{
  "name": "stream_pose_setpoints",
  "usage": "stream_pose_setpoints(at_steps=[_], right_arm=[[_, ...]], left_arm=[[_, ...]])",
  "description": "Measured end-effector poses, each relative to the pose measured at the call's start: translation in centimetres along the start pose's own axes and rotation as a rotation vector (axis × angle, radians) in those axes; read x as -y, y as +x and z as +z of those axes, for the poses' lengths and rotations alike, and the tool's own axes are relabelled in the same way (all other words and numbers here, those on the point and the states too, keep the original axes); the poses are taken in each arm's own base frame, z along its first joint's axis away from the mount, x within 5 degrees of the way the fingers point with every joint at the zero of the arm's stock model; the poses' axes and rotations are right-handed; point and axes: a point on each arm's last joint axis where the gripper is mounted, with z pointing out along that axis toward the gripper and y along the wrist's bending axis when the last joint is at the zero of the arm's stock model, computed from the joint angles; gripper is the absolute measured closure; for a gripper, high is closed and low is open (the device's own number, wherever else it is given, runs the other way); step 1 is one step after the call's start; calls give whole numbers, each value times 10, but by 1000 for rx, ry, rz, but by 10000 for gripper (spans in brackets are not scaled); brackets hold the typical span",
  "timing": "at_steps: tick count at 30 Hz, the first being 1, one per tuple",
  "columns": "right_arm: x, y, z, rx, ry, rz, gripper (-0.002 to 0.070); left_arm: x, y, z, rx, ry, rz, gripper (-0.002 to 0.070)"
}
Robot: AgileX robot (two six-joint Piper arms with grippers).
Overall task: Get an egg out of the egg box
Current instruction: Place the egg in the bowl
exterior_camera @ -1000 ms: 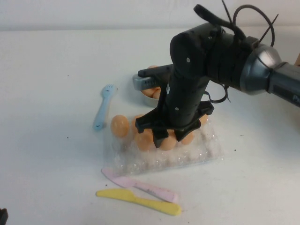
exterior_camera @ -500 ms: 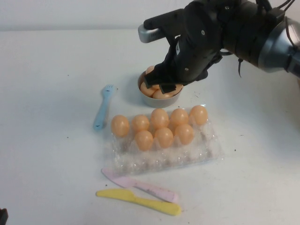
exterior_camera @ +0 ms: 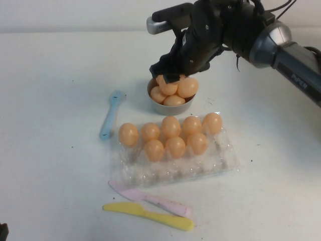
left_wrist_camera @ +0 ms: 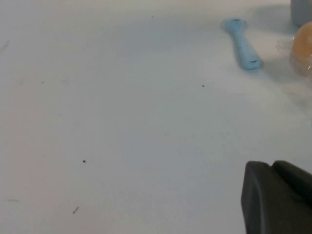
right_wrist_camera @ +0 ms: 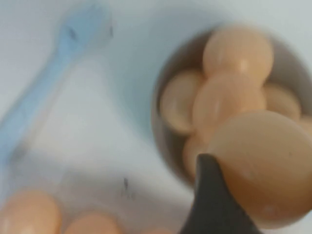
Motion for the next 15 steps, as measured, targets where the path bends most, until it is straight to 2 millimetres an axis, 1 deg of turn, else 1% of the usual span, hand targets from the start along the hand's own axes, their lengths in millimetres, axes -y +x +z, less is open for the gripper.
stream_pose_setpoints(at_steps=[3,4,6,8,11,13,15], right_arm=[[6,-16,-9,85,-5,14,328],[11,-21,-13,119,-3,24,328],[20,-27,-14,146,-5,47,328],[29,-27,-8,141,-8,62,328],[39,-22,13,101,-13,85,328],[42,-17,29,71,-14,93,328],[42,-14,39,55,-19,96,328]], left_arm=[[0,0,0,0,0,0,678],[0,0,0,0,0,0,678],[0,0,0,0,0,0,678],[0,0,0,0,0,0,678],[0,0,0,0,0,0,678],[0,0,0,0,0,0,678],[0,0,0,0,0,0,678]])
